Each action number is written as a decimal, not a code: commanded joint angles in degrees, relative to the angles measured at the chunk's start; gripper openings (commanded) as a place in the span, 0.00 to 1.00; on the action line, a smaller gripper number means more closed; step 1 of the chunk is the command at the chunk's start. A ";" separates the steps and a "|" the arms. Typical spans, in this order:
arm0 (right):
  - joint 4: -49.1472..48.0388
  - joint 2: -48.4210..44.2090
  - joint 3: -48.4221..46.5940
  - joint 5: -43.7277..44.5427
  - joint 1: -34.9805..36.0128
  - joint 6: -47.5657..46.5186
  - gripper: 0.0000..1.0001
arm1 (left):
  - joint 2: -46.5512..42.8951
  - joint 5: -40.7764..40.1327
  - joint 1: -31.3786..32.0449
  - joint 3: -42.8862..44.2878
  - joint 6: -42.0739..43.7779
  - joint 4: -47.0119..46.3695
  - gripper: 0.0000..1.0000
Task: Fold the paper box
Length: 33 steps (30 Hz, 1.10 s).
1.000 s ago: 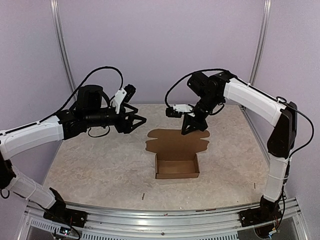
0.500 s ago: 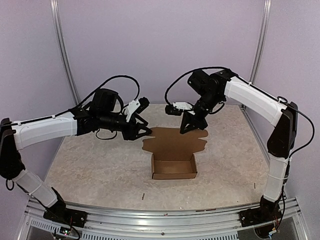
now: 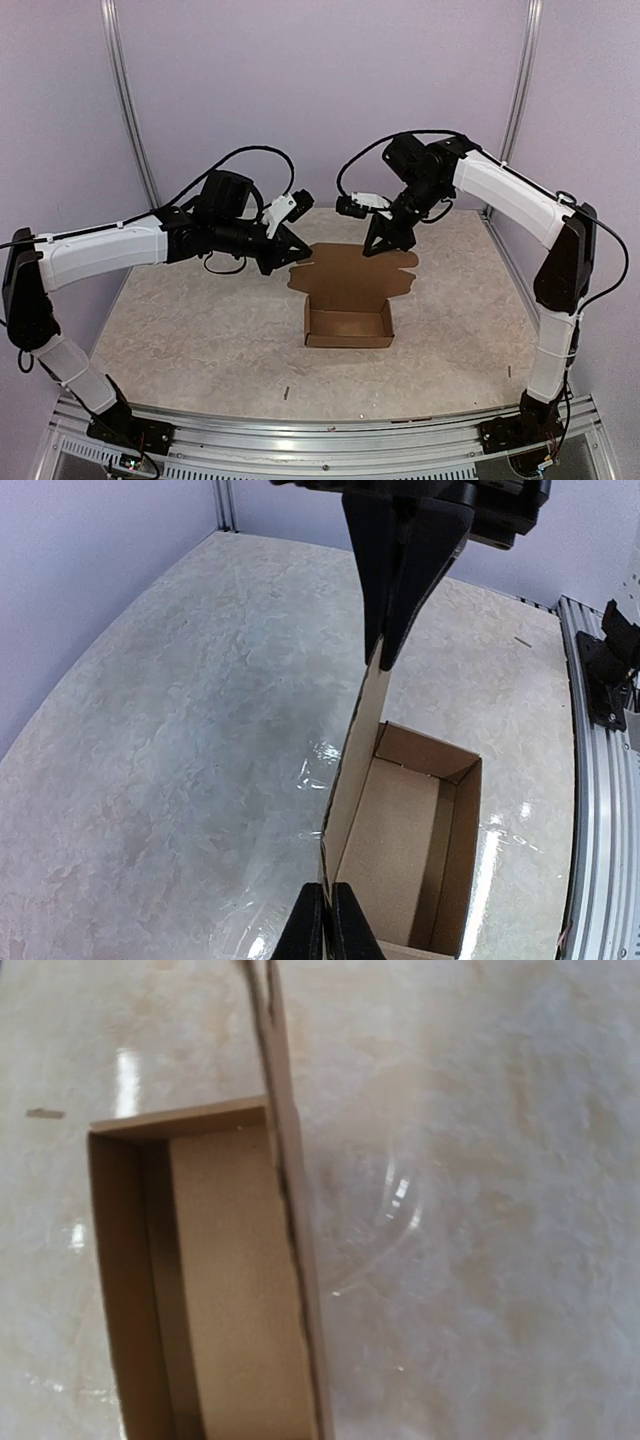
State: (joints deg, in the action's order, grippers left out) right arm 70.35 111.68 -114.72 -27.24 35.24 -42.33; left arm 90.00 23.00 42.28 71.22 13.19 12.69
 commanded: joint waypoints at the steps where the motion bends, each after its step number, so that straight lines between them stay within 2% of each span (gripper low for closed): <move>1: -5.63 1.24 -0.65 0.89 -1.12 6.29 0.00 | 2.93 -5.14 2.14 4.43 -5.42 2.30 0.04; 8: -8.28 1.88 -1.08 2.80 -1.14 11.25 0.00 | 6.59 -18.80 4.36 9.87 -18.44 4.08 0.04; 11: -9.11 1.87 -1.21 2.29 -1.14 12.58 0.00 | 6.88 -20.06 5.28 9.94 -24.09 2.15 0.04; 13: -9.06 1.93 -1.21 2.45 -1.14 12.34 0.00 | 6.49 -19.33 5.90 9.78 -25.53 0.55 0.08; 15: -8.40 1.72 -1.13 3.13 -1.21 11.01 0.00 | 5.74 -17.91 6.20 10.05 -24.60 0.85 0.17; 17: -7.23 1.03 -0.56 2.25 -1.32 8.04 0.00 | 3.44 -17.43 6.25 10.15 -21.63 3.37 0.29; 22: -4.73 -2.50 3.29 0.25 -1.25 -1.61 0.00 | -7.35 -15.44 3.88 6.48 -8.65 9.23 0.56; 25: -3.84 -4.20 5.25 -1.45 -0.91 -5.81 0.00 | -12.73 -11.47 -1.48 3.04 -6.35 9.23 0.58; 28: -3.86 -5.59 6.42 -2.59 -0.26 -8.00 0.00 | -13.31 -7.95 -6.40 -0.20 -4.61 7.31 0.52; 33: -4.08 -5.73 6.03 -4.10 0.21 -7.64 0.00 | -8.85 -2.57 -6.78 -1.78 0.53 4.74 0.46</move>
State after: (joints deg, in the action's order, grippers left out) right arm 65.52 108.09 -108.73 -28.53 34.72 -47.90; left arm 75.77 13.39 34.85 72.86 7.86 17.58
